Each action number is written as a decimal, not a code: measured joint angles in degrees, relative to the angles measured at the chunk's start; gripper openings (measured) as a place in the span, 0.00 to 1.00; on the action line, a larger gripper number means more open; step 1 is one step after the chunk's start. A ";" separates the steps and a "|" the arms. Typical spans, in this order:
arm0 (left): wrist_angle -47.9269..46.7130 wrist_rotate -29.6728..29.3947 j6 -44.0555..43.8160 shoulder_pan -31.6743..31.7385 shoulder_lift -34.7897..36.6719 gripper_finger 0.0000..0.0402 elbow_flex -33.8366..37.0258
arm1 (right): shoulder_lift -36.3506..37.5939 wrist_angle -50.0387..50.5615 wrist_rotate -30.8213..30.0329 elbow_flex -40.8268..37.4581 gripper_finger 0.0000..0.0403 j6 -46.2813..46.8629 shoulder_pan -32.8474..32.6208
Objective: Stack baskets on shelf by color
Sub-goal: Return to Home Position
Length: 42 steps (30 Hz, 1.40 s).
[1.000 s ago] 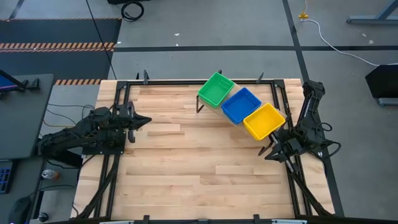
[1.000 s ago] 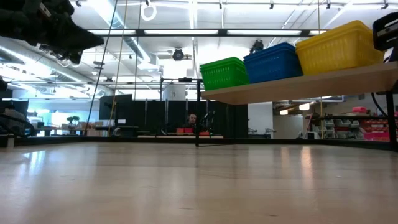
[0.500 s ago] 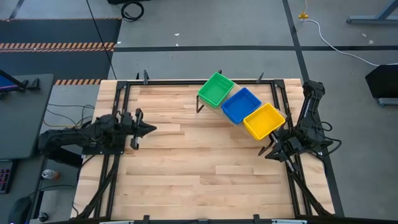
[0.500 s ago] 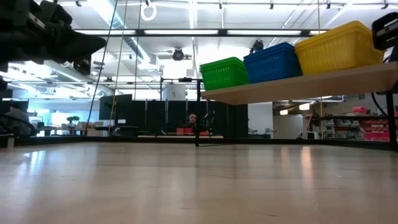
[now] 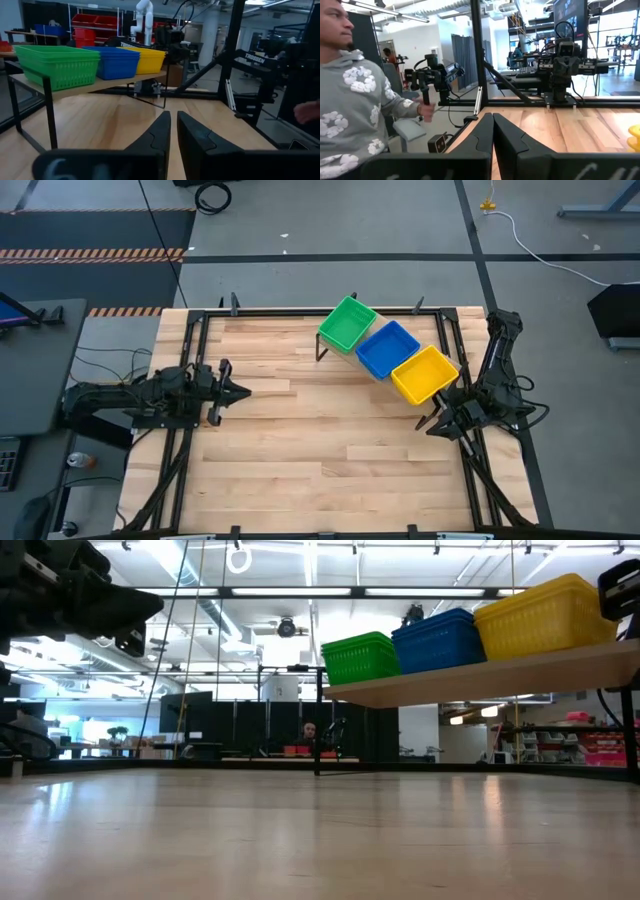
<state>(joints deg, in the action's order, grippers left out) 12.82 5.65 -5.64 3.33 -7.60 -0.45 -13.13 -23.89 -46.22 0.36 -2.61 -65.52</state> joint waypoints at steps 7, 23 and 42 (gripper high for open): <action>0.00 0.00 -0.98 0.00 0.00 0.08 0.00 | 0.00 -0.01 0.04 0.00 0.04 -0.04 0.00; -0.04 0.00 -1.16 0.00 0.00 0.09 0.03 | 0.00 -0.01 0.06 0.02 0.04 -0.09 0.00; -0.07 0.00 -1.19 0.00 0.00 0.08 0.07 | 0.00 -0.01 0.06 0.07 0.04 -0.09 0.00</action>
<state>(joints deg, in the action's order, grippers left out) 12.75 5.65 -6.84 3.33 -7.60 -0.38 -13.13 -23.90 -46.15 0.43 -2.70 -65.52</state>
